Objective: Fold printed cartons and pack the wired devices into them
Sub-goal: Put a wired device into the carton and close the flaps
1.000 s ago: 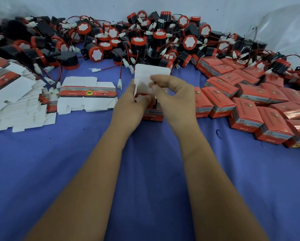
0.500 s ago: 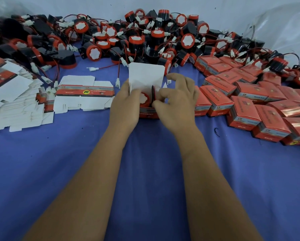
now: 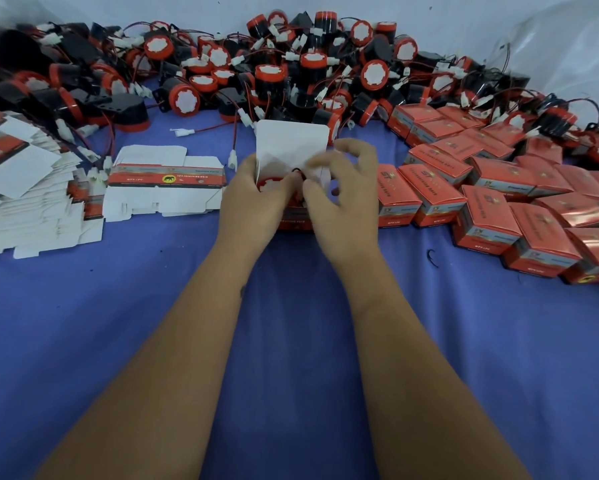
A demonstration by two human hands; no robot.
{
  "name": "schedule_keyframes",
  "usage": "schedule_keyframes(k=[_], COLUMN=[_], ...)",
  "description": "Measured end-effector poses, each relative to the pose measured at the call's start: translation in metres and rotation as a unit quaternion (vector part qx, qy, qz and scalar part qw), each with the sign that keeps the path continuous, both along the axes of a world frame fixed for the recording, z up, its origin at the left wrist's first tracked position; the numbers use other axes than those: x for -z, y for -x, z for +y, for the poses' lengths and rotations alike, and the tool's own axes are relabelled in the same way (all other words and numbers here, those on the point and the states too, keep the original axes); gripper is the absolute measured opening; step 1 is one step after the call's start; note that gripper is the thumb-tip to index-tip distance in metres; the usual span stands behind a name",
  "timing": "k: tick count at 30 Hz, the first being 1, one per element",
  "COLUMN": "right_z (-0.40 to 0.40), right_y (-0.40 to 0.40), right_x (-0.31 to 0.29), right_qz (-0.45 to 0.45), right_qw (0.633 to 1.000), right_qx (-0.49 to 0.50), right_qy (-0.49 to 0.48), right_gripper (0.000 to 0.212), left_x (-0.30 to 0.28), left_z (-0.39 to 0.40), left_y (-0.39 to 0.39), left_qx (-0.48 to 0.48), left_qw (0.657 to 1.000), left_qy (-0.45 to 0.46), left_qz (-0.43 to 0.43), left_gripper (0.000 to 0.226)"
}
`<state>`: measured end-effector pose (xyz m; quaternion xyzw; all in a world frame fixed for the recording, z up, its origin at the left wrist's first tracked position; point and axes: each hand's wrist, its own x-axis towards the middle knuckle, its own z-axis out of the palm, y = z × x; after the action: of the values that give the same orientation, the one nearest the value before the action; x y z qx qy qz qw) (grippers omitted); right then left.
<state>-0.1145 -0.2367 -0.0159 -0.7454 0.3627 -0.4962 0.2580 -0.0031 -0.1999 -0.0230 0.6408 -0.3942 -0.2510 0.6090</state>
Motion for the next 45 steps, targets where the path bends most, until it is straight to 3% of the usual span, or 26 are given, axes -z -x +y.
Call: schedule_keyframes(k=[3, 5, 10, 13, 16, 18, 20, 23, 27, 30, 33, 38, 41, 43, 45], right_z=[0.002, 0.001, -0.001, 0.0, 0.001, -0.001, -0.002, -0.001, -0.002, -0.001, -0.006, -0.013, -0.013, -0.012, -0.012], right_y=[0.0, 0.001, -0.003, -0.007, -0.008, -0.008, -0.007, -0.005, -0.004, -0.003, 0.002, 0.009, 0.011, 0.013, 0.017], right_x=[-0.006, -0.007, 0.0, 0.003, 0.003, 0.003, 0.003, 0.001, 0.001, 0.001, 0.0, 0.003, 0.003, 0.004, 0.006], right_qz=[-0.139, -0.172, -0.109, -0.071, -0.074, -0.063, -0.057, -0.058, -0.066, -0.063, -0.052, -0.089, -0.131, -0.106, -0.006], right_qw=[0.989, 0.982, 0.984, 0.984, 0.987, 0.99, 0.987, 0.984, 0.982, 0.985, 0.99, 0.976, 0.961, 0.961, 0.971], right_qx=[0.048, 0.037, -0.039, -0.066, -0.037, 0.005, 0.023, -0.007, -0.025, -0.025, -0.032, -0.043, -0.057, -0.085, -0.128], right_qy=[-0.031, -0.069, -0.134, -0.148, -0.135, -0.127, -0.146, -0.171, -0.175, -0.161, -0.126, -0.194, -0.238, -0.24, -0.2], right_gripper=[0.019, 0.023, 0.021, 0.025, 0.03, 0.042, 0.054, 0.066, 0.049, 0.029, 0.032, 0.049, 0.036, 0.024, 0.026], left_x=[0.0, -0.001, -0.009, -0.007, -0.011, -0.017, -0.016, -0.011, -0.004, -0.002, -0.002, -0.013, -0.013, -0.009, -0.003], left_z=[0.0, 0.001, 0.004, 0.006, 0.008, 0.009, 0.007, 0.009, 0.008, 0.007, 0.012, 0.019, 0.025, 0.027, 0.025], left_y=[0.0, 0.0, 0.001, -0.001, -0.001, -0.004, -0.011, -0.015, -0.01, -0.011, -0.01, -0.019, -0.028, -0.027, -0.026], left_qx=[-0.008, -0.012, 0.017, 0.037, 0.052, 0.029, 0.016, 0.051, 0.057, 0.0, -0.032, 0.056, 0.103, 0.109, 0.091], left_qw=[1.0, 0.999, 0.997, 0.997, 0.997, 0.994, 0.988, 0.994, 0.998, 0.999, 0.993, 0.998, 0.994, 0.987, 0.97], left_qy=[-0.013, -0.032, -0.073, -0.066, -0.016, 0.015, 0.029, 0.015, -0.003, 0.028, 0.054, -0.004, -0.044, -0.05, -0.042], left_qz=[-0.012, -0.019, -0.035, -0.033, 0.053, 0.107, 0.151, 0.096, 0.008, -0.033, -0.101, 0.003, -0.009, -0.106, -0.22], left_gripper=[0.022, 0.024, 0.053, 0.039, 0.017, 0.037, 0.034, 0.021, 0.032, 0.032, 0.025, 0.03, 0.038, 0.03, 0.034])
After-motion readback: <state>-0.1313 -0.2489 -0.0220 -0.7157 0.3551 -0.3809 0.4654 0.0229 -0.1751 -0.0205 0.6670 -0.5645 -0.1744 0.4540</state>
